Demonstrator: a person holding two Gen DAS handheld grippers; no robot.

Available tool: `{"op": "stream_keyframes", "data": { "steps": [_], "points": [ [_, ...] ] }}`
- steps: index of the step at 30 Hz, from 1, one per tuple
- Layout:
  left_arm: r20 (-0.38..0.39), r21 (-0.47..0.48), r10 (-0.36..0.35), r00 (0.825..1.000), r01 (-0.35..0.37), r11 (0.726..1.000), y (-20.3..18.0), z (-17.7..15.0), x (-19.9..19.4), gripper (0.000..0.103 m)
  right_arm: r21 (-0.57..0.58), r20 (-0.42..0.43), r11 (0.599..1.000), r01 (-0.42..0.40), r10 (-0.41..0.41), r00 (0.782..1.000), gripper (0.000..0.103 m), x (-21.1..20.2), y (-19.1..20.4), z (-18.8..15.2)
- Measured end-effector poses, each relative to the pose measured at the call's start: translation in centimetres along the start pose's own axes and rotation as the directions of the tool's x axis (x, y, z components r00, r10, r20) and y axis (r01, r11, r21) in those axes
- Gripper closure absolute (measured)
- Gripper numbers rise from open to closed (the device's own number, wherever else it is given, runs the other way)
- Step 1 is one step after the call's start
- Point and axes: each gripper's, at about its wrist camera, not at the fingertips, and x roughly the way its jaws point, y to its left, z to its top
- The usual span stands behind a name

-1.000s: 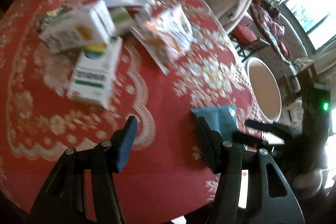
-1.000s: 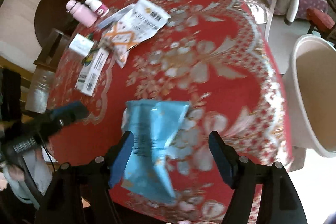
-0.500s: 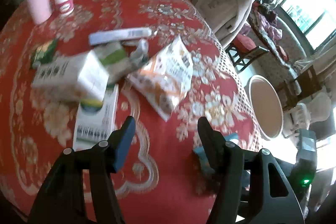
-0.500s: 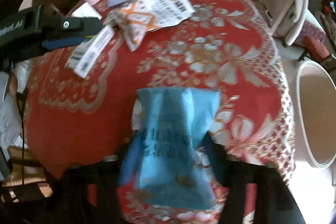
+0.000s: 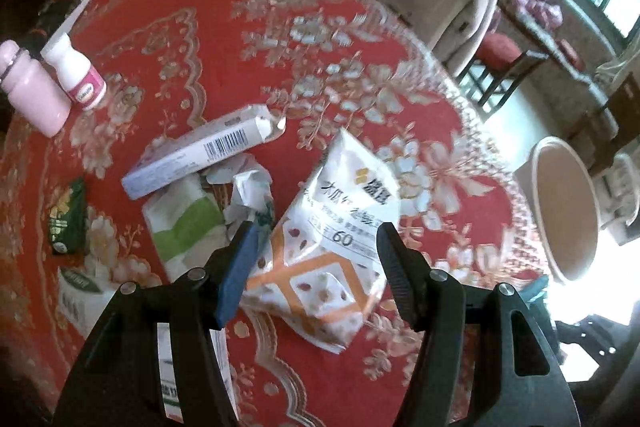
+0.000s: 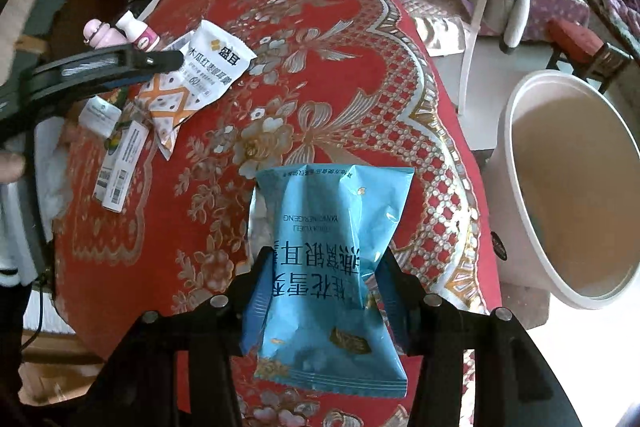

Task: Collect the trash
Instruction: 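Grasp the blue wrapper with the right gripper while the left reaches the white-orange bag, then carry the white-orange bag and blue wrapper over the beige bucket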

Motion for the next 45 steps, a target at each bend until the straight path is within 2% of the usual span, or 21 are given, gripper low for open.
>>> {"op": "stream_keyframes", "data": {
  "steps": [3, 7, 14, 17, 20, 25, 28, 31, 32, 34, 37, 45],
  "points": [
    [-0.019, -0.001, 0.043, 0.999, -0.043, 0.999, -0.1, -0.1, 0.8, 0.043, 0.003, 0.001, 1.0, -0.012, 0.012, 1.0, 0.055, -0.3, -0.6, -0.3],
    [-0.105, -0.099, -0.117, 0.988, 0.106, 0.989, 0.1, -1.0, 1.6, 0.043, 0.006, -0.001, 1.0, -0.018, 0.018, 1.0, 0.055, -0.4, -1.0, -0.2],
    [-0.103, -0.081, -0.19, 0.976, 0.183, 0.98, -2.0, -2.5, 0.6, 0.043, 0.025, -0.004, 0.999, -0.03, 0.03, 1.0, 0.053, -0.5, -1.8, 0.2],
    [-0.095, -0.038, -0.211, 0.973, 0.209, 0.977, -3.1, -2.6, 0.6, 0.043, 0.009, -0.009, 1.0, -0.026, 0.026, 1.0, 0.05, -0.4, -1.5, 0.3],
    [-0.127, -0.015, -0.23, 0.965, 0.23, 0.973, -3.5, -2.8, 1.2, 0.043, -0.004, -0.009, 1.0, -0.021, 0.021, 1.0, 0.049, -0.3, -1.3, 0.2],
    [-0.144, 0.021, -0.2, 0.969, 0.205, 0.978, -4.4, -2.9, 2.0, 0.043, -0.004, -0.008, 1.0, -0.028, 0.028, 1.0, 0.044, -0.3, -1.2, 0.2],
    [-0.131, 0.036, -0.172, 0.976, 0.178, 0.983, -5.0, -2.9, 2.1, 0.043, -0.019, -0.007, 1.0, -0.019, 0.019, 1.0, 0.039, -0.2, -0.7, 0.2],
    [-0.115, 0.018, -0.162, 0.98, 0.165, 0.986, -5.0, -3.1, 2.2, 0.043, -0.046, 0.004, 0.999, 0.012, -0.011, 1.0, 0.039, -0.1, -0.2, 0.1],
    [-0.111, 0.01, -0.16, 0.981, 0.162, 0.987, -5.0, -3.2, 2.2, 0.044, -0.055, 0.01, 0.998, 0.029, -0.028, 1.0, 0.04, 0.0, 0.0, 0.0],
    [-0.101, -0.012, -0.159, 0.982, 0.159, 0.987, -4.7, -3.4, 2.1, 0.053, -0.074, 0.023, 0.995, 0.062, -0.061, 0.998, 0.053, 0.0, 0.2, -0.1],
    [-0.087, -0.038, -0.163, 0.983, 0.16, 0.986, -4.4, -3.8, 1.7, 0.056, -0.07, 0.024, 0.997, 0.044, -0.042, 0.999, 0.057, -0.2, 0.0, -0.1],
    [-0.005, -0.061, -0.179, 0.984, 0.179, 0.982, -4.0, -3.9, -1.5, 0.057, -0.035, 0.075, 0.999, 0.002, 0.0, 0.997, 0.059, -2.1, -0.7, 0.8]
  ]
}}
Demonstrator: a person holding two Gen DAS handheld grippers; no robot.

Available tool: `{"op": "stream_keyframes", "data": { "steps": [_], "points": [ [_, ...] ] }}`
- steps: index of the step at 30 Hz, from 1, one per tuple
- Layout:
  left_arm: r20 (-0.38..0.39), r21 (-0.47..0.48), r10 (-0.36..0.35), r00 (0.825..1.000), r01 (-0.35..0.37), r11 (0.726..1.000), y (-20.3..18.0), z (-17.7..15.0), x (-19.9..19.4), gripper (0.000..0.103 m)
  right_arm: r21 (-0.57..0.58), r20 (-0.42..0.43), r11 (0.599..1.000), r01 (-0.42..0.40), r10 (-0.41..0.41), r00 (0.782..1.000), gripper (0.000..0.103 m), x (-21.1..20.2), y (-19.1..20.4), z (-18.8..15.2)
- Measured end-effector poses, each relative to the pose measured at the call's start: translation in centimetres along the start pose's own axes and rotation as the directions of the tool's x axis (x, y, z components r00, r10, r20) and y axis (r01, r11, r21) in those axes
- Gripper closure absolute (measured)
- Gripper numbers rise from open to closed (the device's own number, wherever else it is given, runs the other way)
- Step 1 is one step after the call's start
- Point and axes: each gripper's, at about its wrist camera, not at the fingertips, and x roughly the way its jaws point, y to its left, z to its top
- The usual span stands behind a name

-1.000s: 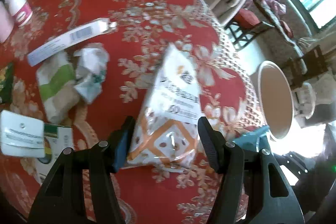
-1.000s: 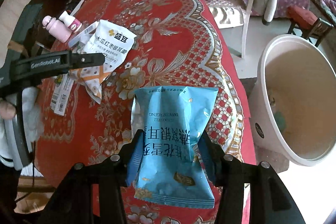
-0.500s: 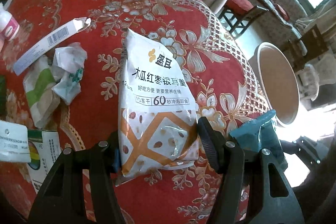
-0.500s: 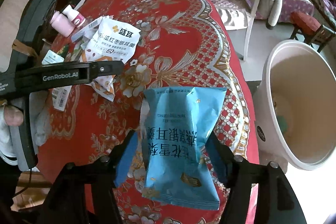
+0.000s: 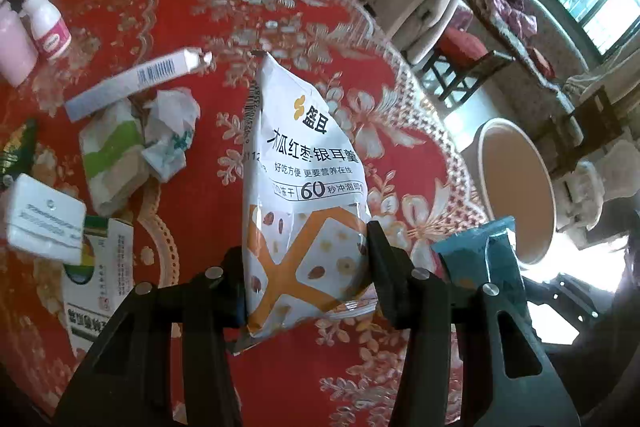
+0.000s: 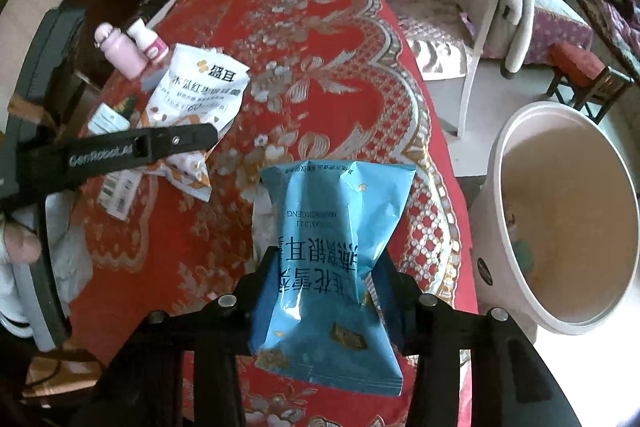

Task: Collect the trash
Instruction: 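Carry the white-orange bag and blue wrapper over the beige bucket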

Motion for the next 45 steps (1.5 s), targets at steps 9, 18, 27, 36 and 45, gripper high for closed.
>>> {"op": "stream_keyframes", "data": {
  "steps": [9, 18, 27, 36, 45],
  "points": [
    [0.054, 0.039, -0.025, 0.998, 0.023, 0.999, -2.7, 0.2, -2.5, 0.057, 0.038, 0.051, 0.999, 0.006, -0.008, 0.999, 0.059, -2.2, -1.3, 0.7],
    [0.051, 0.091, -0.072, 0.996, 0.067, 0.994, -7.0, 0.0, -2.5, 0.057, 0.096, 0.088, 0.995, 0.035, -0.044, 0.995, 0.059, -4.5, -4.6, 0.4],
    [0.024, 0.147, -0.115, 0.993, 0.111, 0.983, -11.1, -0.2, -1.4, 0.057, 0.182, 0.118, 0.981, 0.07, -0.092, 0.989, 0.059, -6.9, -8.8, -0.2],
    [-0.012, 0.196, -0.163, 0.987, 0.162, 0.967, -15.2, -0.1, 0.1, 0.057, 0.28, 0.131, 0.953, 0.117, -0.158, 0.979, 0.059, -8.7, -13.7, -1.1],
    [-0.07, 0.211, -0.198, 0.978, 0.209, 0.955, -19.5, 0.2, 2.8, 0.057, 0.392, 0.116, 0.908, 0.149, -0.209, 0.971, 0.058, -9.7, -19.4, -1.9]
  ]
}}
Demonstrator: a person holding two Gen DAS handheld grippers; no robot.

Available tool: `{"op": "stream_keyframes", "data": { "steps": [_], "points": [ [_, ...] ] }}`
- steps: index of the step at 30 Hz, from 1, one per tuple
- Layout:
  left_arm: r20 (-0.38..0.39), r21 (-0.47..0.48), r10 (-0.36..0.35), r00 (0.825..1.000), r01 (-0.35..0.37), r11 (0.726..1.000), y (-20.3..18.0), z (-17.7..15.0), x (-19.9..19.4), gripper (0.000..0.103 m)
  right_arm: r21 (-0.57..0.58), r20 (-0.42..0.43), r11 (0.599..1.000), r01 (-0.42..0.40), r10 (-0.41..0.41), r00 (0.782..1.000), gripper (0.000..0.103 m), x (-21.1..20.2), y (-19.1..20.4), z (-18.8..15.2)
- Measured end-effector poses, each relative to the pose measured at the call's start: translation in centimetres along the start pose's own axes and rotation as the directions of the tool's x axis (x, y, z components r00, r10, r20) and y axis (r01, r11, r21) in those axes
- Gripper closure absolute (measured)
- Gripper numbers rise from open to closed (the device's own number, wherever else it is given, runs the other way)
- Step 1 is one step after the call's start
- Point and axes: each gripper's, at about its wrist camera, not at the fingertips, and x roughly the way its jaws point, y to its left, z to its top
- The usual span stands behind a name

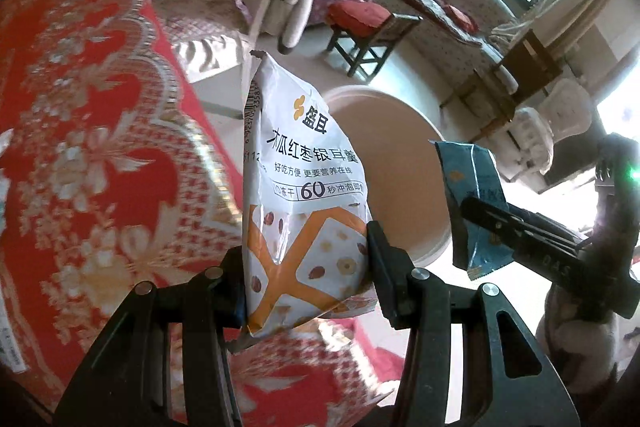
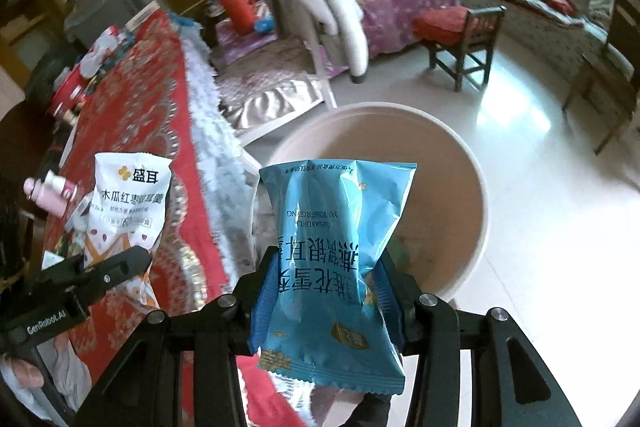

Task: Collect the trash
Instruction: 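Carry the white-orange bag and blue wrapper over the beige bucket, then open both grippers to drop the bag and wrapper into the bucket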

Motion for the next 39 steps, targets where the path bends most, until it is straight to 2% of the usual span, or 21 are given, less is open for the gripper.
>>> {"op": "stream_keyframes", "data": {
  "steps": [7, 17, 26, 32, 39],
  "points": [
    [-0.03, 0.019, -0.003, 1.0, 0.003, 1.0, -2.7, 1.1, 2.9, 0.057, 0.017, -0.013, 1.0, 0.008, -0.008, 1.0, 0.058, 0.6, -2.4, 0.6],
    [-0.066, -0.02, -0.003, 0.998, 0.002, 1.0, -4.0, 2.2, 6.5, 0.056, 0.045, -0.027, 0.999, 0.015, -0.013, 1.0, 0.058, 2.0, -5.1, 1.5],
    [-0.043, -0.041, -0.024, 0.999, 0.022, 0.999, -4.0, 3.3, 7.1, 0.056, 0.082, -0.02, 0.997, -0.002, 0.004, 1.0, 0.058, 2.6, -6.8, 2.7],
    [-0.045, -0.029, -0.017, 0.999, 0.016, 0.999, -4.7, 3.4, 7.7, 0.053, 0.094, -0.033, 0.995, -0.023, 0.026, 0.999, 0.056, 3.5, -7.1, 2.9],
    [-0.037, -0.012, -0.02, 0.999, 0.02, 1.0, -5.2, 3.1, 7.9, 0.042, 0.093, -0.06, 0.995, -0.038, 0.044, 0.997, 0.053, 4.5, -7.2, 3.1]
  ]
}}
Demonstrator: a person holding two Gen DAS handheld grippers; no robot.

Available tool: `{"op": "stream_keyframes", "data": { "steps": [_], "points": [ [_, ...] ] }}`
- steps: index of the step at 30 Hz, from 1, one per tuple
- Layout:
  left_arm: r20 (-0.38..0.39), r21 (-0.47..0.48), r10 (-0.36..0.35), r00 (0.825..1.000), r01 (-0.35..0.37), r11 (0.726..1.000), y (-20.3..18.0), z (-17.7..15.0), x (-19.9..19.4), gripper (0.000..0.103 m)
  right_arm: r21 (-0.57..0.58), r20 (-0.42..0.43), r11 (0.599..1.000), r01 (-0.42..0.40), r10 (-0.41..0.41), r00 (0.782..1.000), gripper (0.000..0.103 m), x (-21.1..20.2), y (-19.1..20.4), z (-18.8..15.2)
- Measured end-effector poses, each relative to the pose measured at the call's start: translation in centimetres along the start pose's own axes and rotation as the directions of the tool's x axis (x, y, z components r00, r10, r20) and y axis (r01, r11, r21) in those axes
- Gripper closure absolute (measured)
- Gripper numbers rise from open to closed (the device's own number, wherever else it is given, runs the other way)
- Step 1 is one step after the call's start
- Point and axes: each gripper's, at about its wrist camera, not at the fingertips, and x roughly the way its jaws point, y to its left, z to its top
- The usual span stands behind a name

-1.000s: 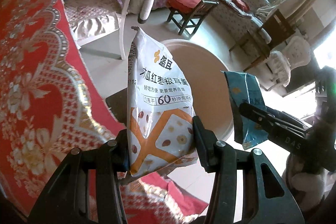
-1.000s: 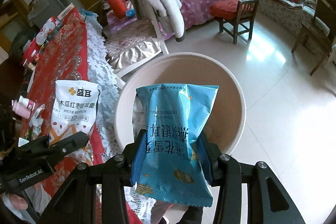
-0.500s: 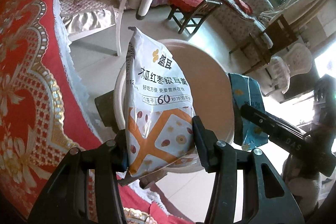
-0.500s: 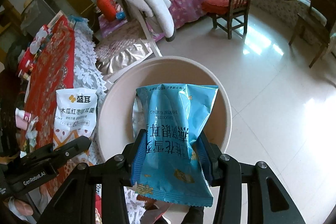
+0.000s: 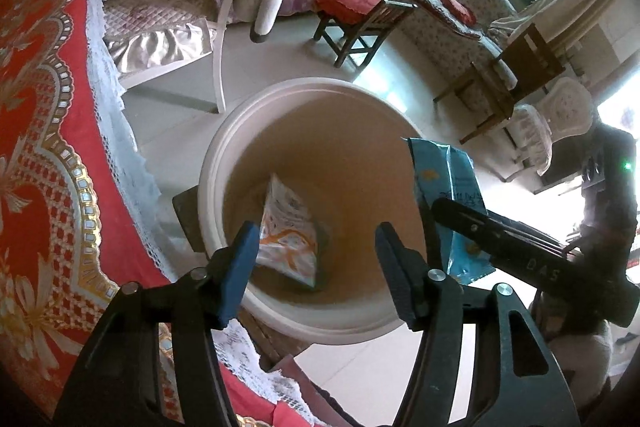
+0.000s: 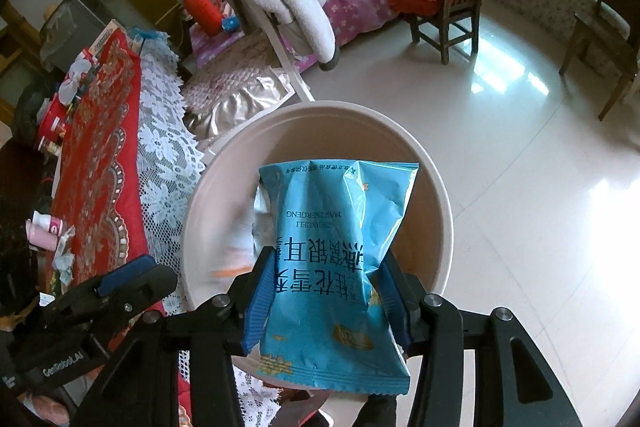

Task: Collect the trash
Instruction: 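Open both grippers to drop the bag and wrapper into the bucket, then grasp the green-white milk carton with the left gripper while the right grasps crumpled white tissue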

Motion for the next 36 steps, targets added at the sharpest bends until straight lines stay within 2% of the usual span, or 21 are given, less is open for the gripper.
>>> {"op": "stream_keyframes", "data": {
  "steps": [3, 5, 7, 23, 36],
  "points": [
    [0.004, -0.003, 0.014, 1.0, -0.014, 1.0, 0.1, -0.2, 0.0, 0.042, 0.003, -0.006, 1.0, -0.004, 0.004, 1.0, 0.051, 0.3, 0.0, -0.2],
    [0.008, -0.003, 0.021, 1.0, -0.021, 1.0, 0.1, -0.2, -0.1, 0.041, 0.006, -0.007, 1.0, -0.012, 0.012, 1.0, 0.04, 0.3, 0.0, -0.1],
    [0.015, -0.002, 0.029, 0.999, -0.029, 1.0, 0.1, -0.2, -0.4, 0.041, 0.017, -0.002, 1.0, -0.027, 0.027, 1.0, 0.037, 0.3, 0.0, -0.3],
    [0.089, -0.041, 0.102, 0.991, -0.098, 0.994, 2.7, -1.2, -3.9, 0.041, -0.041, -0.025, 0.999, -0.026, 0.025, 0.999, 0.036, 0.3, 3.4, -1.4],
    [0.156, -0.131, 0.214, 0.964, -0.194, 0.972, 8.6, -3.9, -8.8, 0.042, -0.179, -0.035, 0.981, -0.077, 0.071, 0.997, 0.036, 0.5, 11.3, -2.8]
  ]
}}
